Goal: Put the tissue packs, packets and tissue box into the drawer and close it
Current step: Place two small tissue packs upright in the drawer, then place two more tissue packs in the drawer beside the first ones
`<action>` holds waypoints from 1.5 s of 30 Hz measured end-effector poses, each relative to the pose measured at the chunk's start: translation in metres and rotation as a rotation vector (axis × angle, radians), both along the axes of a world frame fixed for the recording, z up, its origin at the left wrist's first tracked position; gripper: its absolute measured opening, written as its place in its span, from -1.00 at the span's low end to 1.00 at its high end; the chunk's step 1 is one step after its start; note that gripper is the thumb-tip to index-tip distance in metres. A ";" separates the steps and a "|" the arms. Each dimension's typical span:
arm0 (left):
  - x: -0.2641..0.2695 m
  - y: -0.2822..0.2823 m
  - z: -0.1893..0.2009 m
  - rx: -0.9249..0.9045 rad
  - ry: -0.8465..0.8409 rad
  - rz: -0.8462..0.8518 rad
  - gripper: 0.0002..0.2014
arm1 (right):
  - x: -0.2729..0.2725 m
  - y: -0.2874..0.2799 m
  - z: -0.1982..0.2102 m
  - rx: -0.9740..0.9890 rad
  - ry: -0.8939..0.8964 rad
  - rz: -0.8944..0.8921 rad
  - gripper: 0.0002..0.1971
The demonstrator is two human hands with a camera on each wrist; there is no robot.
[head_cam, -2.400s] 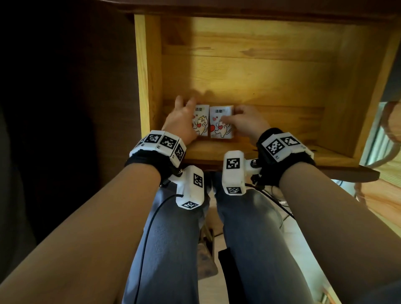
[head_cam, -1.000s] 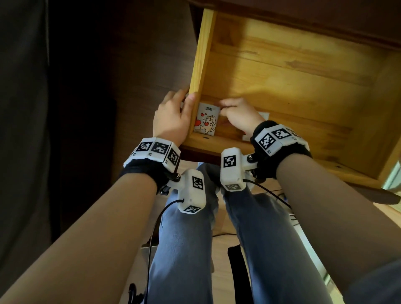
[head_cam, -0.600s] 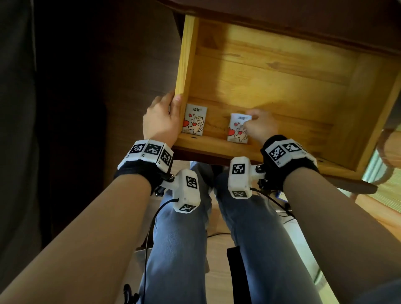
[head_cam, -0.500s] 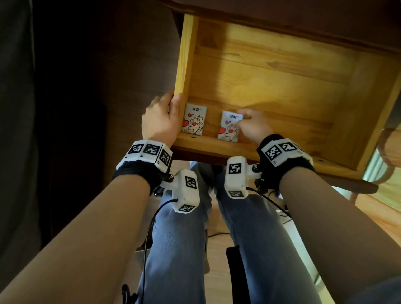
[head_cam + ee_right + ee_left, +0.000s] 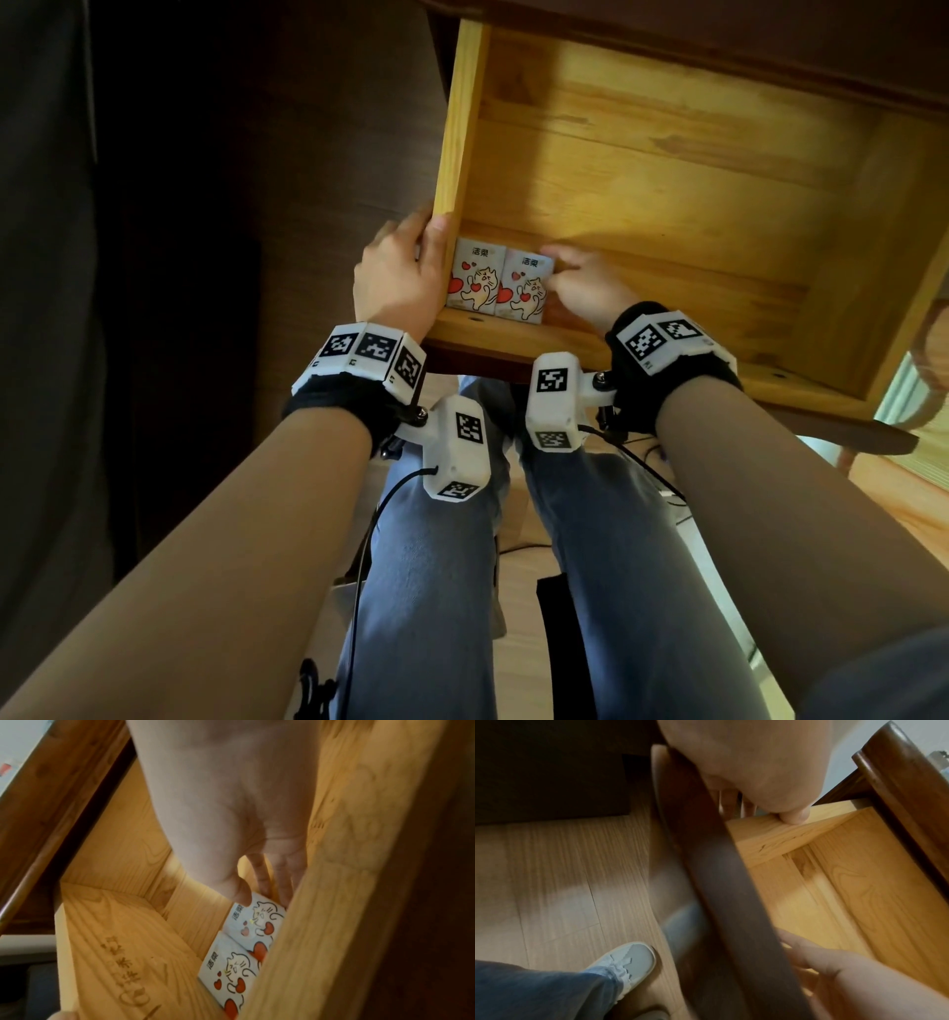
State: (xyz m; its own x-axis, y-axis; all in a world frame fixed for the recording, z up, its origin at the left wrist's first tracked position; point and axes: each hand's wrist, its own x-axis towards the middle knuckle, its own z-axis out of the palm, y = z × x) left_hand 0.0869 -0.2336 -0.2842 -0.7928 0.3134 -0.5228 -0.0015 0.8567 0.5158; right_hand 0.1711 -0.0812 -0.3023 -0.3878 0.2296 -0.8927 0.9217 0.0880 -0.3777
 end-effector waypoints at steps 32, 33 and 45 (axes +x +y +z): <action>0.011 0.217 0.115 0.239 0.001 -0.327 -0.76 | 0.042 0.196 0.124 0.958 0.404 -0.283 -0.47; 0.011 0.225 0.115 0.241 -0.006 -0.328 -0.76 | 0.043 0.204 0.121 0.922 0.382 -0.254 -0.41; 0.017 0.272 0.117 0.253 -0.086 -0.371 -0.48 | 0.039 0.226 0.122 0.624 0.492 -0.011 -0.46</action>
